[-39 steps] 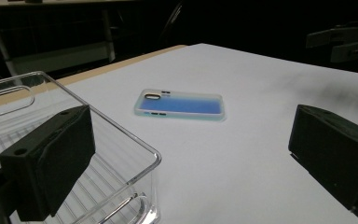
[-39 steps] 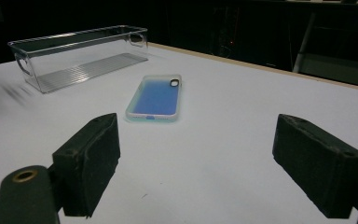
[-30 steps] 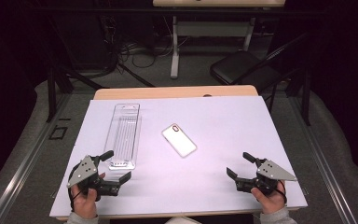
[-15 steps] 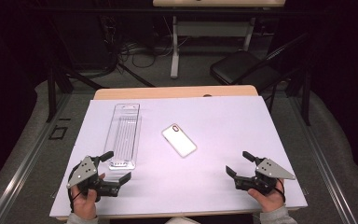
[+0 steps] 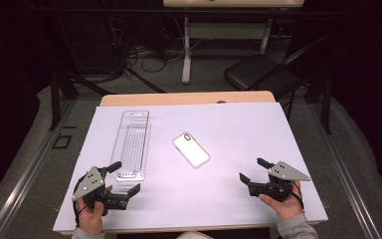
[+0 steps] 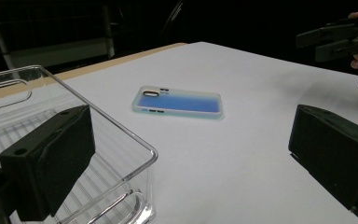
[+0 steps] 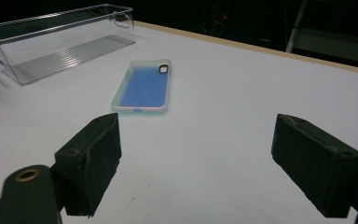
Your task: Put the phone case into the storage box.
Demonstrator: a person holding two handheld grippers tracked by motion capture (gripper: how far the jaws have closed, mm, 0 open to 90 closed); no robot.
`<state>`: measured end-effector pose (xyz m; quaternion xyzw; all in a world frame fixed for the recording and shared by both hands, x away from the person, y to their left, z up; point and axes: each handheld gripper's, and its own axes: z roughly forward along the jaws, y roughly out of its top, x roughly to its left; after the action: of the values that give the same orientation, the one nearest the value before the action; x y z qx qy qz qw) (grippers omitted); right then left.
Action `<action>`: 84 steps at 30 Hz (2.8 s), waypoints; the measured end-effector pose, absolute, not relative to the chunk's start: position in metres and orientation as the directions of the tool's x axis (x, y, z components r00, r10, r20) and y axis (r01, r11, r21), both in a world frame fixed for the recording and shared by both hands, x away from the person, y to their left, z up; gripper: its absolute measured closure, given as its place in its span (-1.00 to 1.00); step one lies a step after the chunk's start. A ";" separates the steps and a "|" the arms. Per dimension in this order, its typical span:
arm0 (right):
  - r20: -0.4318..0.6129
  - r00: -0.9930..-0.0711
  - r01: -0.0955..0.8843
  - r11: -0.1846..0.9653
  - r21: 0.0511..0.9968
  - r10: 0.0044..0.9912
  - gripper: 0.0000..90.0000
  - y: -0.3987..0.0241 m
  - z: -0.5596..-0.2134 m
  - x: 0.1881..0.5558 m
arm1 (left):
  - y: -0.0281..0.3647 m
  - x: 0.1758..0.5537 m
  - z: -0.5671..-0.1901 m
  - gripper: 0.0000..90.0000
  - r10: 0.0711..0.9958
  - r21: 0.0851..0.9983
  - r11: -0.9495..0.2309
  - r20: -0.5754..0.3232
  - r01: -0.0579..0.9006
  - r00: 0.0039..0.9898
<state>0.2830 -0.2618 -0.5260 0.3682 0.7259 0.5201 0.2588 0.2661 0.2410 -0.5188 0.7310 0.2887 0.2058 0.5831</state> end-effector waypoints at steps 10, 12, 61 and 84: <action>0.006 -0.610 0.292 0.217 0.931 0.793 -0.66 -0.251 -0.513 0.299 | 0.238 0.267 -0.520 -1.00 0.661 0.966 -0.154 -0.057 0.209 0.749; 0.012 -0.623 0.307 0.230 0.924 0.782 -0.65 -0.248 -0.511 0.302 | 0.238 0.267 -0.520 -1.00 0.653 0.965 -0.156 -0.060 0.212 0.755; -0.008 -0.711 0.392 0.405 0.826 0.703 -0.58 -0.195 -0.473 0.365 | 0.232 0.270 -0.523 -1.00 0.683 0.954 -0.151 -0.088 0.259 0.725; 0.002 -0.717 0.438 0.448 0.779 0.697 -0.55 -0.169 -0.456 0.409 | 0.233 0.271 -0.524 -0.99 0.691 0.951 -0.153 -0.090 0.267 0.717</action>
<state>0.4091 -0.1692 -0.4555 0.3396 0.8354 0.4006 0.1620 0.2706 0.2325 -0.5242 0.7357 0.3258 0.1881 0.5632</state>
